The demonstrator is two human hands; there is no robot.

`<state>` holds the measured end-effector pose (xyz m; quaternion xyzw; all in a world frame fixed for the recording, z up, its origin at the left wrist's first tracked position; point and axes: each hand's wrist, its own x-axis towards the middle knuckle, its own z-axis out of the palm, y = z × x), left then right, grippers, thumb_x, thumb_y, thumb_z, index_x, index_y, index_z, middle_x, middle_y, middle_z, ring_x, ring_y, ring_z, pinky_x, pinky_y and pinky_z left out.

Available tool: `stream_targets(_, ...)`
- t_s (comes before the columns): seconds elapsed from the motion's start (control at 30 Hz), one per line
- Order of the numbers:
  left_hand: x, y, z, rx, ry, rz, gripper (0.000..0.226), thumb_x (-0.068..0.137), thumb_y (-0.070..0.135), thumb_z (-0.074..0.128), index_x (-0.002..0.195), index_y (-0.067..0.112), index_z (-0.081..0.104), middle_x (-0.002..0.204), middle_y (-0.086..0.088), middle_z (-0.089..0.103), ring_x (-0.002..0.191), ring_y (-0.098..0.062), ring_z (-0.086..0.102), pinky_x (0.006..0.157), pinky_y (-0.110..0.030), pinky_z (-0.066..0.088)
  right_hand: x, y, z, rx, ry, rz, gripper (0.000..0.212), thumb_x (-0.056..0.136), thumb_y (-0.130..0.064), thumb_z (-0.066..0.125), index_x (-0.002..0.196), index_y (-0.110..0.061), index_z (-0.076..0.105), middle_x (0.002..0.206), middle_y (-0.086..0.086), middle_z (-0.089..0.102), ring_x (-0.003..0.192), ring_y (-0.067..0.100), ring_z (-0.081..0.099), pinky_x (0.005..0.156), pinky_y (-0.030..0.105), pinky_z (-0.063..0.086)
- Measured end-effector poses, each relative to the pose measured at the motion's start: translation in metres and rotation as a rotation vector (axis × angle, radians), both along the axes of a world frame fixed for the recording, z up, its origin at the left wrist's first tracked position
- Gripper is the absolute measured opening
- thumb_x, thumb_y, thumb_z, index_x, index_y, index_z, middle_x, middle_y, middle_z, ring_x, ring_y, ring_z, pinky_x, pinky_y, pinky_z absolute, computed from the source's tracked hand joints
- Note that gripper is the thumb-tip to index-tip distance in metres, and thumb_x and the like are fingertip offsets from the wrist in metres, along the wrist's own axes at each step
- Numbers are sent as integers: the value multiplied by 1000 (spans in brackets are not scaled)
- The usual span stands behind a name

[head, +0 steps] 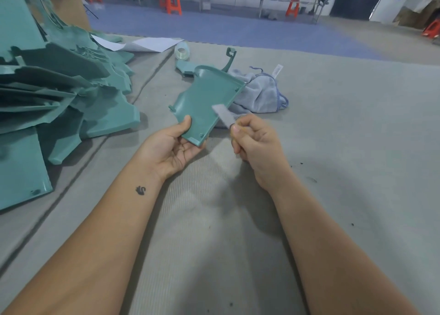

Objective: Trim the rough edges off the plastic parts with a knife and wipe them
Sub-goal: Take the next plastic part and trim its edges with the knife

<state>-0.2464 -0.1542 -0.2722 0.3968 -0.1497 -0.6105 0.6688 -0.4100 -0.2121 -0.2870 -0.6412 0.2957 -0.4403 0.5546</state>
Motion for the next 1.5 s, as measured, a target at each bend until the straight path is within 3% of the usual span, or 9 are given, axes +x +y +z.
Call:
stream_targets(0.37,1,2,2,-48,112,-20,25,96,19,49,91,-1,64,77,-12,73,63,-17,71,55,-26,58,-1,12,5,-93,163,251,15,91,-4,60,78,-13,59,53,6,47,48,8,39,49,16,33)
stream_targets(0.53,0,2,1,-56,-81,-30,18,98,19,48,98,9,62,80,-4,75,67,-11,71,54,-24,57,-19,-9,12,-5,-19,-319,21,91,-14,59,71,-19,61,56,2,53,47,7,40,48,19,33)
stream_targets(0.73,-5,2,-2,-145,-248,41,16,97,14,48,100,13,65,83,0,75,73,-10,72,57,-24,57,-49,-26,8,3,677,-806,19,82,-16,49,69,-9,60,68,9,56,78,30,50,70,34,30)
stream_targets(0.83,-7,2,-3,-158,-299,70,15,95,10,51,98,13,66,86,0,76,77,-12,72,60,-23,57,-46,-20,5,-133,1105,-835,27,84,-18,50,103,-21,69,118,9,58,115,31,40,88,38,26)
stream_targets(0.9,-8,3,-4,-175,-337,69,16,95,7,52,98,11,66,88,-1,76,79,-13,72,62,-23,57,-40,-18,7,-272,1028,-882,26,87,-20,54,110,-18,66,127,7,52,119,28,39,93,39,26)
stream_targets(0.97,-11,3,-5,-197,-371,50,15,91,7,54,98,11,67,89,-1,76,81,-14,73,63,-23,57,-30,-14,13,-334,669,-783,14,92,-25,54,89,-21,68,95,-4,64,93,14,53,80,35,35)
stream_targets(1.07,-15,1,-8,-232,-390,8,21,80,13,60,98,11,69,91,-3,76,83,-15,73,63,-23,56,-7,-1,21,-28,144,-386,27,95,-24,59,68,-22,62,56,-16,61,54,-3,51,57,19,41)
stream_targets(1.37,-3,-5,-8,-150,-282,30,29,91,-4,43,101,11,65,94,-6,72,87,-19,70,81,-31,57,-7,-10,10,-108,206,-506,30,88,-7,65,66,-27,61,58,-11,65,63,11,68,69,40,57)
stream_targets(1.5,23,4,-1,-105,64,-23,30,89,11,38,105,7,63,107,-21,70,97,-37,69,75,-50,58,-18,-11,13,-74,64,-598,27,77,-1,58,71,-24,69,75,3,71,70,13,64,66,23,52)
